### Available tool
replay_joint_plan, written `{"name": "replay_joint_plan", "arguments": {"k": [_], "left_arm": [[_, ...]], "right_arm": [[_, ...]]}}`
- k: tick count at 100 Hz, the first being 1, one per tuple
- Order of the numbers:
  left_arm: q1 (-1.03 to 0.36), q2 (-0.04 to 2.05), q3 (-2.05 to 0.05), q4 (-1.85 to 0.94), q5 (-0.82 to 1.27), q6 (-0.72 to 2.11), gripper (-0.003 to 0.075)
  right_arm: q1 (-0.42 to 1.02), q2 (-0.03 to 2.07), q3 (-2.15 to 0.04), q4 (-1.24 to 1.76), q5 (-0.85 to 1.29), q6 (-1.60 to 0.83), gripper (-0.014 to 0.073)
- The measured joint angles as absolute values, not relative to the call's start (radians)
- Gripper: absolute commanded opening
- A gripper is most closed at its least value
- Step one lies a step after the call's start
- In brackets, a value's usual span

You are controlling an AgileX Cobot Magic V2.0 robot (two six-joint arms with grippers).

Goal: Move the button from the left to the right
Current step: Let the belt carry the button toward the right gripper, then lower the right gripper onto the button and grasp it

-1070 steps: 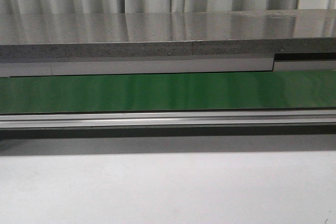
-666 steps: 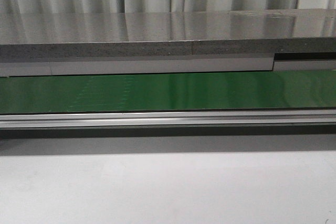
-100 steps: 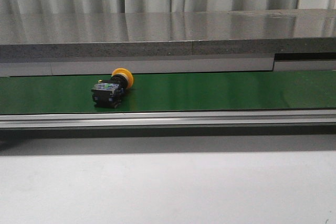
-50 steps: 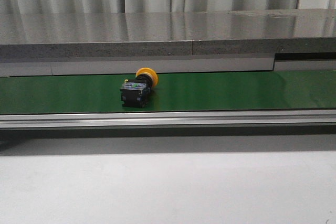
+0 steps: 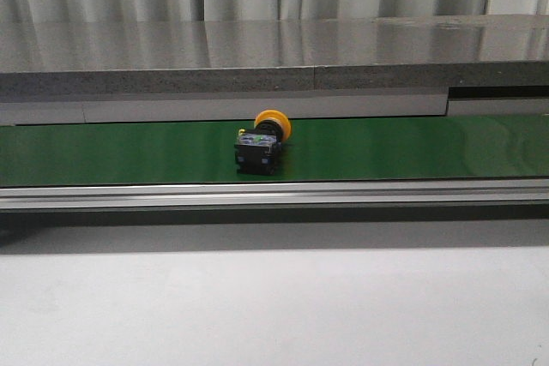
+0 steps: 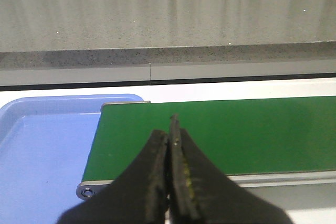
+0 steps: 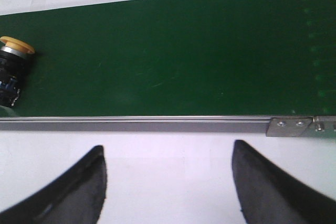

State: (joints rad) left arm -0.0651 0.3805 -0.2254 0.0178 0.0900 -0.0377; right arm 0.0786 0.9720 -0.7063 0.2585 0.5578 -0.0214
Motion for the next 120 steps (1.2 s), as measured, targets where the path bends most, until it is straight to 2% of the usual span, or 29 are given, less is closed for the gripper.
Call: {"name": "replay_joint_plan", "arguments": {"k": [44, 120], "left_arm": [[-0.065, 0.381, -0.225, 0.018, 0.090, -0.038, -0.0020], [-0.065, 0.381, -0.225, 0.018, 0.090, -0.038, -0.0020]], "right_arm": [[0.081, 1.012, -0.724, 0.305, 0.525, -0.024, 0.0605], [0.265, 1.496, -1.049, 0.312, 0.558, -0.093, 0.0603]]}}
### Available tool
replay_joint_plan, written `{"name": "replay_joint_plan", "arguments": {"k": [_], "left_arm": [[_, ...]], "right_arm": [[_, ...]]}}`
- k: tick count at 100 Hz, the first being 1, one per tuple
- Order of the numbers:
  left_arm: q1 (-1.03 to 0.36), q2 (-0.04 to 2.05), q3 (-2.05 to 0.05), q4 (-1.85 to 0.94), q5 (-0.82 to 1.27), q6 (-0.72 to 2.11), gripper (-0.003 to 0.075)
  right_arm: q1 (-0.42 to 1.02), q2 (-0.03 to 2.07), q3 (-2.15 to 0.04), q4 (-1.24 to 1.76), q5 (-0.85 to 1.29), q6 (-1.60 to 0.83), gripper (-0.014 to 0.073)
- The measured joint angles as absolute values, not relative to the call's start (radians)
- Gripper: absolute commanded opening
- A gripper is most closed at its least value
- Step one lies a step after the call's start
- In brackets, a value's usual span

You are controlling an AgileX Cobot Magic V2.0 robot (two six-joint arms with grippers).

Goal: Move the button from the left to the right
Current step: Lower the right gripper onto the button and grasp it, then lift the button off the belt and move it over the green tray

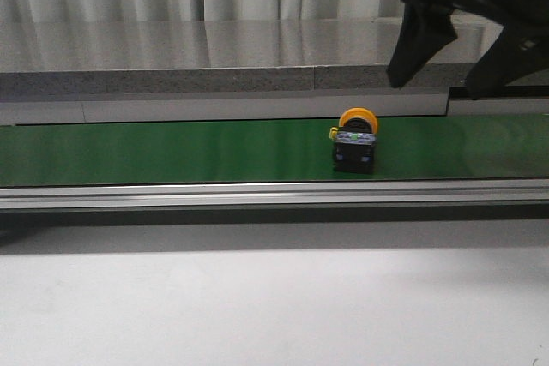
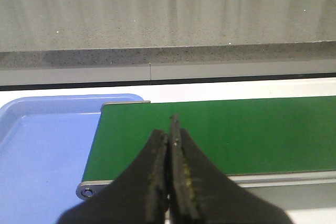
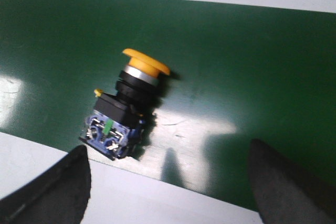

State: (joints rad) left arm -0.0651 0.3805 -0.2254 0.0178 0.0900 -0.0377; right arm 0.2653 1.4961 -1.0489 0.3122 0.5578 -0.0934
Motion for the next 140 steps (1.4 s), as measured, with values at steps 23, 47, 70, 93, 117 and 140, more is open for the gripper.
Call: {"name": "replay_joint_plan", "arguments": {"k": [23, 47, 70, 93, 117, 140], "left_arm": [[-0.065, 0.381, -0.225, 0.018, 0.090, -0.038, -0.0020], [-0.065, 0.381, -0.225, 0.018, 0.090, -0.038, -0.0020], [-0.065, 0.381, -0.225, 0.018, 0.090, -0.038, -0.0020], [-0.065, 0.381, -0.225, 0.018, 0.090, -0.038, -0.0020], [-0.065, 0.381, -0.225, 0.018, 0.090, -0.038, -0.0020], [-0.065, 0.381, -0.225, 0.018, 0.090, -0.038, -0.0020]], "right_arm": [[0.294, 1.600, -1.086, 0.312, 0.558, -0.097, 0.0603], [0.294, 1.654, -1.090, 0.312, 0.541, -0.101, 0.0603], [0.294, 1.688, -1.090, 0.312, 0.519, -0.103, 0.0487], [0.294, 1.692, -1.091, 0.296, 0.514, -0.103, 0.0245], [0.287, 1.692, -1.142, 0.287, 0.585, -0.103, 0.0245], [0.213, 1.666, -1.262, 0.225, 0.711, -0.103, 0.0245]]}}
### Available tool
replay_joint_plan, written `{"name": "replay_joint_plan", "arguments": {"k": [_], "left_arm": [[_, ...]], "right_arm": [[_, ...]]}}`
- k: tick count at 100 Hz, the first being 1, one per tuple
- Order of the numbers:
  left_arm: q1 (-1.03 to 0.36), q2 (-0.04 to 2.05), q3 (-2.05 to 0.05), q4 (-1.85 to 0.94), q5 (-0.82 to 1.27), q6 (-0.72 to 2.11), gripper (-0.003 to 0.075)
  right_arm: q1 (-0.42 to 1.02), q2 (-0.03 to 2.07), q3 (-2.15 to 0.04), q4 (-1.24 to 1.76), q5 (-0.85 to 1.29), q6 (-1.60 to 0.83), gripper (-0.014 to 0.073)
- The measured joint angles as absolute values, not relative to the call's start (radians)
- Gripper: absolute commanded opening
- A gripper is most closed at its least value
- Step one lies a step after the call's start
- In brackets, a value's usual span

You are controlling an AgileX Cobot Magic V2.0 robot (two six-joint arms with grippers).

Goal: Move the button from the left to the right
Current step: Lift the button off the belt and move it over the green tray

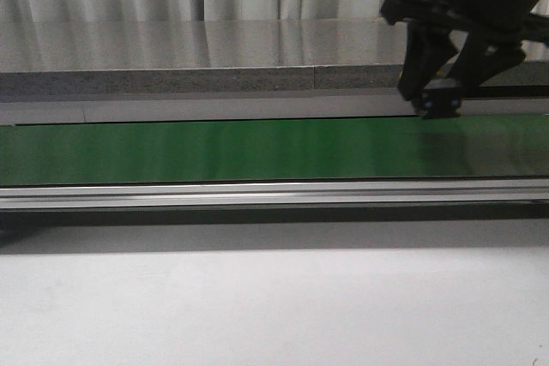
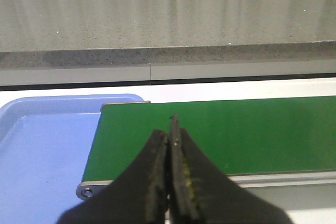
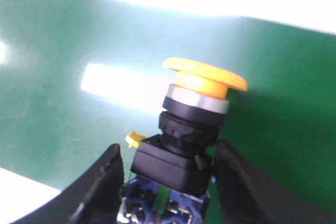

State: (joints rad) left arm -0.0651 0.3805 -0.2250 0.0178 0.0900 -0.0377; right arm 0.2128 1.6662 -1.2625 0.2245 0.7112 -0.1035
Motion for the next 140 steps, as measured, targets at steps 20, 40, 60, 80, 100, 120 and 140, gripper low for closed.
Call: {"name": "replay_joint_plan", "arguments": {"k": [20, 40, 60, 80, 100, 120, 140], "left_arm": [[-0.065, 0.381, -0.225, 0.018, 0.090, -0.038, -0.0020], [-0.065, 0.381, -0.225, 0.018, 0.090, -0.038, -0.0020], [-0.065, 0.381, -0.225, 0.018, 0.090, -0.038, -0.0020], [-0.065, 0.381, -0.225, 0.018, 0.090, -0.038, -0.0020], [-0.065, 0.381, -0.225, 0.018, 0.090, -0.038, -0.0020], [-0.065, 0.381, -0.225, 0.018, 0.090, -0.038, -0.0020], [-0.065, 0.381, -0.225, 0.018, 0.090, -0.038, -0.0020]], "right_arm": [[0.035, 1.621, -1.305, 0.128, 0.744, -0.105, 0.0245], [-0.179, 1.617, -1.308, 0.075, 0.744, -0.105, 0.0245], [-0.347, 1.621, -1.308, 0.064, 0.703, -0.105, 0.0245], [-0.398, 1.686, -1.308, 0.062, 0.677, -0.105, 0.0245], [-0.400, 1.784, -1.308, 0.062, 0.677, -0.105, 0.0250], [-0.404, 1.863, -1.308, 0.062, 0.675, -0.105, 0.0265], [-0.417, 1.881, -1.308, 0.062, 0.673, -0.105, 0.0406]]}}
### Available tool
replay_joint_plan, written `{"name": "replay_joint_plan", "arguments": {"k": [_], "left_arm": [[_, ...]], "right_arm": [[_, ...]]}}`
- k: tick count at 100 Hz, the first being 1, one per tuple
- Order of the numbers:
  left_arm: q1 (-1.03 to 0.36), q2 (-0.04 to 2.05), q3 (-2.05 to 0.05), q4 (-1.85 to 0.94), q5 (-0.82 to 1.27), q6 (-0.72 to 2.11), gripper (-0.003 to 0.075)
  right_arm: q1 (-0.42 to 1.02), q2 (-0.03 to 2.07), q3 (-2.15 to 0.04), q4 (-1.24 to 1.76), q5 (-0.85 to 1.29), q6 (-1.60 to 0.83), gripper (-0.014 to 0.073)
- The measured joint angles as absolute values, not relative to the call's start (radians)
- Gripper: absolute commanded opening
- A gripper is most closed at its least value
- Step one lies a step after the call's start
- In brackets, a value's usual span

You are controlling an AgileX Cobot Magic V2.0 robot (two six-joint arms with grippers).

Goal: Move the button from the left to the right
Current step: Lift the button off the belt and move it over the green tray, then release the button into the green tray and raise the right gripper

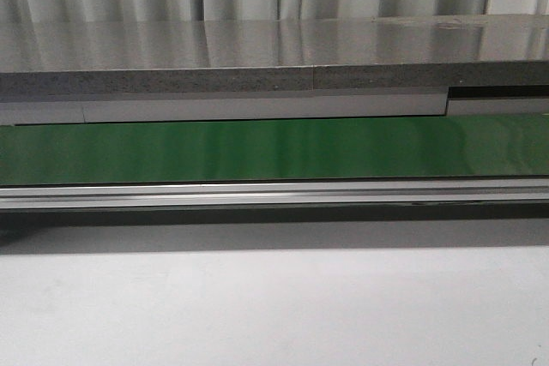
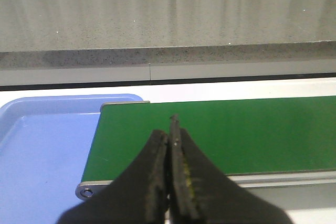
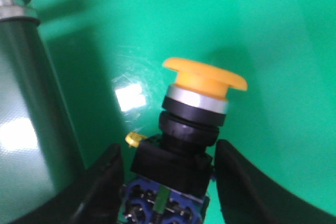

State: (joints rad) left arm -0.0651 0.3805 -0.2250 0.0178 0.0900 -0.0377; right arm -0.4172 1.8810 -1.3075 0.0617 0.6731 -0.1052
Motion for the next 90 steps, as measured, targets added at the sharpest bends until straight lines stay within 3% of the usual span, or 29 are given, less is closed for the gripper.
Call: {"name": "replay_joint_plan", "arguments": {"k": [20, 54, 90], "left_arm": [[-0.065, 0.381, -0.225, 0.018, 0.090, -0.036, -0.0020], [-0.065, 0.381, -0.225, 0.018, 0.090, -0.036, -0.0020], [-0.065, 0.381, -0.225, 0.018, 0.090, -0.036, -0.0020]], "right_arm": [[-0.427, 1.881, -1.309, 0.062, 0.671, -0.105, 0.0510], [-0.427, 1.866, -1.309, 0.064, 0.673, -0.072, 0.0511], [-0.322, 1.626, -1.309, 0.105, 0.605, -0.066, 0.0511]]}}
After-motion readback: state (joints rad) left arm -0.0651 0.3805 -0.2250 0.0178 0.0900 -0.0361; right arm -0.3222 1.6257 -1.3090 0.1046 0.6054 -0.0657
